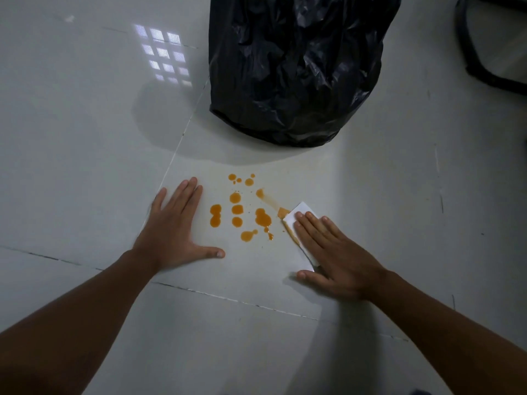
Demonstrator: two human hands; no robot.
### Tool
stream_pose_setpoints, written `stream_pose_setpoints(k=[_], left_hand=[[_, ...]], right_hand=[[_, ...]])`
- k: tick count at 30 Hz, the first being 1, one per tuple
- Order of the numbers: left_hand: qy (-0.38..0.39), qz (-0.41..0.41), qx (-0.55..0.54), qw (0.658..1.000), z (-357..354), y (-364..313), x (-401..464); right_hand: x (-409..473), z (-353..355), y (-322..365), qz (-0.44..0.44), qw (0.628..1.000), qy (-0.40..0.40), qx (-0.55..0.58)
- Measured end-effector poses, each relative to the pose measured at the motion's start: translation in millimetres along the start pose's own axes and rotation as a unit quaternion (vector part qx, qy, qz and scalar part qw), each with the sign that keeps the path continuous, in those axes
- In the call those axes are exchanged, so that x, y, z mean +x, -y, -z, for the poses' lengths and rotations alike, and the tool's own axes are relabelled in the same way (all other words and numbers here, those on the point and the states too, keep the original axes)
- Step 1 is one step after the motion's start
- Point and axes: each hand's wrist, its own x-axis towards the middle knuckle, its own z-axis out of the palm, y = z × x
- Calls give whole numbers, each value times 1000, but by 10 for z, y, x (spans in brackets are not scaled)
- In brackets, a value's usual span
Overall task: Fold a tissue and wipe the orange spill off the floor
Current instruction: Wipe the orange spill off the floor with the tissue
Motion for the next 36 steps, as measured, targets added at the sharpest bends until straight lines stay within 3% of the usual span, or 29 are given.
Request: stream_pose_setpoints(k=[3, 8, 15, 17, 20, 24, 27, 36], left_hand=[[-2, -2, 7, 1000, -4, 0, -2], [-2, -3, 9, 1000, 3, -15, -5], [0, 2, 12, 1000, 1, -14, -3], [2, 2, 14, 1000, 8, -14, -7], [0, 1, 14, 1000, 11, -15, -3], [-6, 1, 7, 1000, -7, -3, -5], [-6, 0, 12, 1000, -9, -2, -3], [3, 4, 10, 1000, 1, -15, -6]], right_hand=[[9, -23, 62, -22, 1000, 6, -3], [95, -112, 507, -148, 986, -30, 72], [507, -157, 1124, -331, 920, -87, 192], [514, -110, 1086, -328, 916, -98, 209], [341, -109, 784, -267, 941, -127, 164], [118, -215, 387, -141, 984, -83, 73], [96, -205, 353, -106, 992, -61, 36], [500, -213, 895, -235, 964, -86, 93]])
